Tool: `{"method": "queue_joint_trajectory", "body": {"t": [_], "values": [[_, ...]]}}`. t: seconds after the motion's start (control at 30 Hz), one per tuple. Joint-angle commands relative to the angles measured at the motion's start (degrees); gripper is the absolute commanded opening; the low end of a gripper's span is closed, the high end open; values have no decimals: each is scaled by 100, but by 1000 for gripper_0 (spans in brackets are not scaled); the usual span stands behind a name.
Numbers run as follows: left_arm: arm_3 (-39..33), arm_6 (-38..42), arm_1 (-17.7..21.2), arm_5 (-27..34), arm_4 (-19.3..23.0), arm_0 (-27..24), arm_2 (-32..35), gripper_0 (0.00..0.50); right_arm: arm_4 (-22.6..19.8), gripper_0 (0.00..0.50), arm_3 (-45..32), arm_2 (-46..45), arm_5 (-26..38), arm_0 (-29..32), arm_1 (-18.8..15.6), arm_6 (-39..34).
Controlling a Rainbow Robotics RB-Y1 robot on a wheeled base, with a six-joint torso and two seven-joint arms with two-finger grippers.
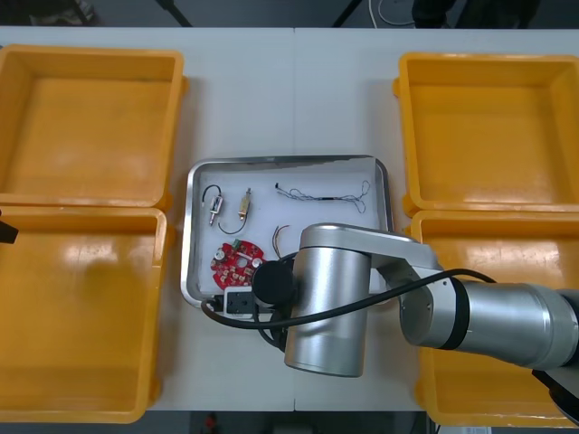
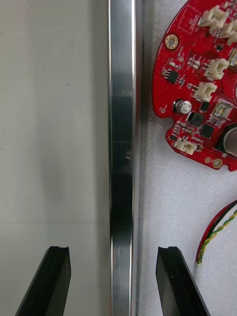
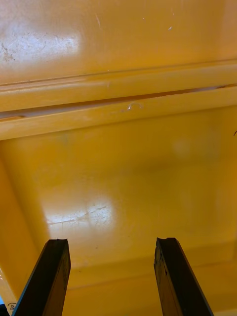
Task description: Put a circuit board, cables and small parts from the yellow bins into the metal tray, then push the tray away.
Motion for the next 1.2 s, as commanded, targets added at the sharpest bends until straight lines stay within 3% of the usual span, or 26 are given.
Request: {"method": "queue_joint_trajectory", "body": {"t": [0.03,0.33,0.37,0.4,0.43,0.5,1.2], "values": [[-160,88,133,36,-21,87,168,500,32,500,136,107,-191,-167,210,151],[-160,88,133,36,-21,87,168,500,182,484,435,107,-332,-167,359,177],[-160,88,133,36,-21,87,168,500,173,421,435,107,-332,-167,359,169],[-160,88,133,36,-21,87,168,500,173,305,435,107,-314,-176,368,177],[-160,88,133,36,-21,87,168,500,182,149,426,98,-314,-167,368,177],[-160,88,133,36,-21,87,168,500,173,13,417,107,-306,-167,368,177],[-160,88,133,36,-21,87,168,500,410,0,523,107,-350,-580,324,257]]}}
